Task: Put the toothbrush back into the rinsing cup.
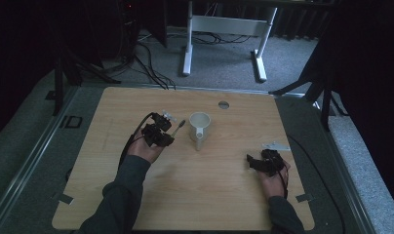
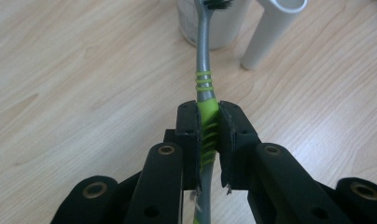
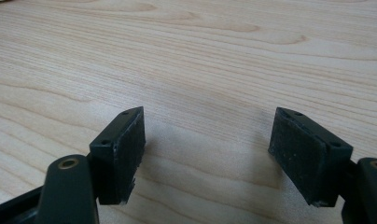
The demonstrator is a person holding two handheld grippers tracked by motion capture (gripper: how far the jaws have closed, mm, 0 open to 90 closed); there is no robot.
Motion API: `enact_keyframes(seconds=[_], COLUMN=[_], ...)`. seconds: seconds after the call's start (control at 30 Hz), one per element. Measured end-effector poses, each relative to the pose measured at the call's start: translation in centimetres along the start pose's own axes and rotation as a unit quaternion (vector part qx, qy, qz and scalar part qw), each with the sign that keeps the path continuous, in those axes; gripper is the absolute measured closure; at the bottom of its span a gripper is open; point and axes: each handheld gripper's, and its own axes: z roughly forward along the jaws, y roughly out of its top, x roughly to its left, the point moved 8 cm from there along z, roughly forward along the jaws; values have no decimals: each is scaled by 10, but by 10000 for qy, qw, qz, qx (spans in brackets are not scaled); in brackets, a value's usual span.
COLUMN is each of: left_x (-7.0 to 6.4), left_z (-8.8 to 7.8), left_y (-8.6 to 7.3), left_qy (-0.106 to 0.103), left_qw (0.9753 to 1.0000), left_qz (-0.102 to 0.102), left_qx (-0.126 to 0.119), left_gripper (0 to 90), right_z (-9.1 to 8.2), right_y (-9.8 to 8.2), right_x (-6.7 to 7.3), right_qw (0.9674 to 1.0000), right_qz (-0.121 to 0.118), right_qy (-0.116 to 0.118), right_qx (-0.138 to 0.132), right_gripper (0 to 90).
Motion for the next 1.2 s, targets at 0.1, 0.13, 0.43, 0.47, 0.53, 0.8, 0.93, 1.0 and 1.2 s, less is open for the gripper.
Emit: enact_keyframes(seconds=[0.1, 0.13, 0.43, 0.47, 0.53, 0.8, 0.93, 1.0, 1.2], left_x=[2, 2, 6, 6, 7, 11, 14, 15, 17], left_z=[-2, -3, -7, -7, -7, -11, -13, -14, -15], left_y=[2, 2, 9, 10, 11, 15, 16, 17, 19], left_qy=[63, 71, 65, 47, 41, 105, 139, 191, 333], left_qw=[9999, 9999, 9987, 9986, 9982, 9966, 9959, 9951, 9938], left_qz=[19, 14, -158, -170, -210, -311, -325, -352, -271], left_qx=[-96, -140, -485, -503, -556, -754, -831, -909, -1024], left_gripper=[795, 795, 795, 795, 796, 796, 796, 796, 797], right_z=[0, 0, 0, 0, 0, 0, 0, 0, 0], right_y=[0, 0, 0, 0, 0, 0, 0, 0, 0], right_x=[0, 0, 0, 0, 0, 0, 0, 0, 0], right_qw=[10000, 10000, 10000, 10000, 10000, 10000, 10000, 10000, 10000], right_qz=[-8, -7, 3, 3, 3, -8, -7, -7, -10], right_qy=[-2, -2, -2, -2, -2, -6, -4, -5, -12], right_qx=[1, 1, 2, 2, 3, 3, 1, 4, 6], right_gripper=[263, 263, 263, 263, 263, 263, 263, 263, 263])
